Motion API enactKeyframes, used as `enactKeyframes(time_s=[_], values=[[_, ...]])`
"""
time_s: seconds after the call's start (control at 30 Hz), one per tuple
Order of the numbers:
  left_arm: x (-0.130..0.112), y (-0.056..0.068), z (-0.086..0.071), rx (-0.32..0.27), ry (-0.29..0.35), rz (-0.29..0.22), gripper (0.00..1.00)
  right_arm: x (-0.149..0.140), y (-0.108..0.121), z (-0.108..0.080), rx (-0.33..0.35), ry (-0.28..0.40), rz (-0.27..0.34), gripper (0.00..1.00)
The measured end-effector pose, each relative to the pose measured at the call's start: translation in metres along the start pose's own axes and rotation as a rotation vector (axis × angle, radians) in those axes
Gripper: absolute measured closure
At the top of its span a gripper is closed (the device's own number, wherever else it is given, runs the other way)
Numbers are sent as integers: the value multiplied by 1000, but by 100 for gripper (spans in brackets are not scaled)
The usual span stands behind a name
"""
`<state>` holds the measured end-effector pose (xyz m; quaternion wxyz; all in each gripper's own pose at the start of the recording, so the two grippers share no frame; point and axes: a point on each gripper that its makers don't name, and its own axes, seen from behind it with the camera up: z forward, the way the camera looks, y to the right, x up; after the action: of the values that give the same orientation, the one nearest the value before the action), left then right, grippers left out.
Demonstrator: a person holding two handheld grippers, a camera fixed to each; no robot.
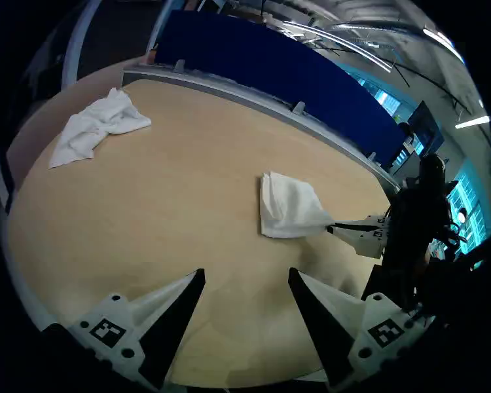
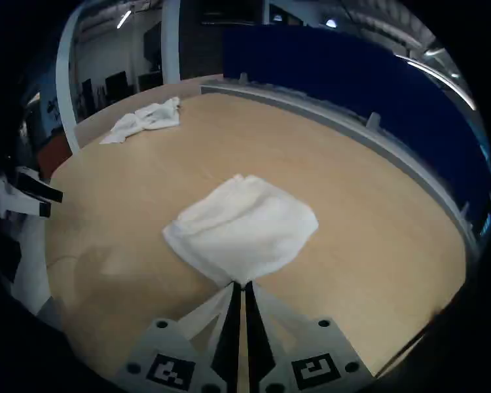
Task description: Fold towel
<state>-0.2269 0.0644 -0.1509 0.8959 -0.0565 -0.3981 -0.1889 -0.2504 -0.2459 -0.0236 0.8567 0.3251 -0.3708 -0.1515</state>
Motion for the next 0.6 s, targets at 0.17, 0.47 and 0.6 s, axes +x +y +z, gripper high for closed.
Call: enactKeyframes(time_s=[0.17,0.47,0.6], values=[[8,3,0,-7,12,3,5,36,8,-12,-19,68,-11,96],[23,10,1,-23,34,15,5,100,28,-45,-52,189,-19,96],[29,14,0,-30,45,21,5,122,38,-59,-58,233,-9,96]])
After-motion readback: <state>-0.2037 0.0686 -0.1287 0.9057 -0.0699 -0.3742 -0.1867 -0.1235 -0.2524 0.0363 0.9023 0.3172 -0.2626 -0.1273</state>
